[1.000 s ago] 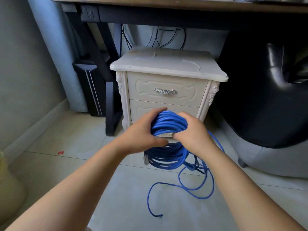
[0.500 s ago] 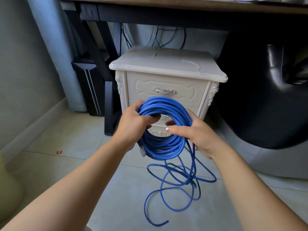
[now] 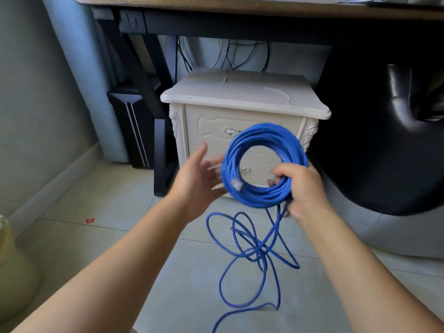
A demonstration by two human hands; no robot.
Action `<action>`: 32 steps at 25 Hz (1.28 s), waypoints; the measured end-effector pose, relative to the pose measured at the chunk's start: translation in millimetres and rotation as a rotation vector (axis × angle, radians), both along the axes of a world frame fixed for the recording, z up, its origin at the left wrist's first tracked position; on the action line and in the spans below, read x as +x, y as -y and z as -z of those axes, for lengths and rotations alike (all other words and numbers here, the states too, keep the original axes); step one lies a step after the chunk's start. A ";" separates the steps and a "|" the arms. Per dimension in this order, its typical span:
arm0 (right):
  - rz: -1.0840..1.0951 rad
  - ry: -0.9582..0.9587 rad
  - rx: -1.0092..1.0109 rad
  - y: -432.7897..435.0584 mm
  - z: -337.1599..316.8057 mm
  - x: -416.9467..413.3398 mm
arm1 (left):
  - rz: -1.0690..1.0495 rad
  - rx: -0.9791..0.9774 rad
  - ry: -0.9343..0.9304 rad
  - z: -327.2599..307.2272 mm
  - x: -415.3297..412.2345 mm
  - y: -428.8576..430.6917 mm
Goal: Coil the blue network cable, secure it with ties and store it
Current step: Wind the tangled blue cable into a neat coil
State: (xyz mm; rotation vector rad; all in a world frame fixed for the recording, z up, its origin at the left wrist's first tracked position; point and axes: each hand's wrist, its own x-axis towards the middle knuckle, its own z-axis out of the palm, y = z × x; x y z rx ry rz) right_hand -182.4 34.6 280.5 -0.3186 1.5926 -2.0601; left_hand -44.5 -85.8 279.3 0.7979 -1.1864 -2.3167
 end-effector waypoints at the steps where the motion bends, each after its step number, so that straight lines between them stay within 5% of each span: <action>1: 0.008 0.069 -0.047 -1.1 -3.1 -2.7 | -0.004 0.006 0.083 5.5 -2.6 -5.6; 4: -0.047 0.176 -0.117 -2.7 -8.8 3.0 | 0.291 -0.283 0.273 22.4 -10.5 -27.5; 7: -0.069 0.214 -0.161 -0.9 -7.9 10.6 | 0.561 -0.424 0.146 22.1 -15.3 -43.5; 12: 0.028 0.188 -0.214 -0.8 -4.4 7.1 | 0.303 -0.329 0.111 29.4 -23.5 -55.5; 19: 0.326 0.135 -0.070 -15.5 -1.0 -12.8 | 0.044 0.113 -0.163 7.8 -12.0 -25.2; 25: 0.287 -0.065 0.186 -12.3 7.6 -8.1 | 0.000 -0.213 -0.136 2.0 -7.4 -13.8; 32: -0.063 -0.327 0.339 -4.8 5.2 19.7 | 0.196 -0.548 0.027 -2.2 1.4 -3.6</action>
